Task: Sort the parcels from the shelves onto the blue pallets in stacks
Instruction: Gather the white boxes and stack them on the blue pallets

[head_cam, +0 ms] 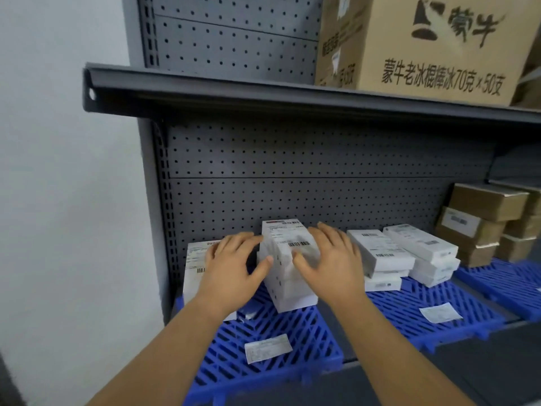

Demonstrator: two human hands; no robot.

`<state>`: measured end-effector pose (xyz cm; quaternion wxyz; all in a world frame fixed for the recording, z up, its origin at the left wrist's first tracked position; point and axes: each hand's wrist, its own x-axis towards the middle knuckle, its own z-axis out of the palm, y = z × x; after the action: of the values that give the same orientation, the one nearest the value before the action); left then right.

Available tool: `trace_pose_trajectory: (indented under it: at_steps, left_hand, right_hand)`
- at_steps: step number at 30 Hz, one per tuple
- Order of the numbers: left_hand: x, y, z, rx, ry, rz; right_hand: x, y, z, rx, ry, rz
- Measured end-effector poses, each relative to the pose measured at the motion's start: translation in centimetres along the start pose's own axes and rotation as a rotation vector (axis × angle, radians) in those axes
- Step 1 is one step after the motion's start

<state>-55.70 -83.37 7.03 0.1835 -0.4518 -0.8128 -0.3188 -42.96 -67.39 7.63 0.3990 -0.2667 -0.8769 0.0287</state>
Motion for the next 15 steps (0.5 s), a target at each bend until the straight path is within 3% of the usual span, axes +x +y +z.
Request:
trace_pose_trajectory:
  at_steps: [8, 15]
  left_hand:
    - [-0.2, 5.0, 1.6, 0.016, -0.023, 0.029]
    - [-1.2, 14.3, 5.8, -0.026, -0.043, 0.048]
  right_hand:
    - [-1.6, 3.9, -3.1, 0.024, -0.099, -0.031]
    - [-5.0, 11.6, -7.0, 0.071, -0.171, -0.097]
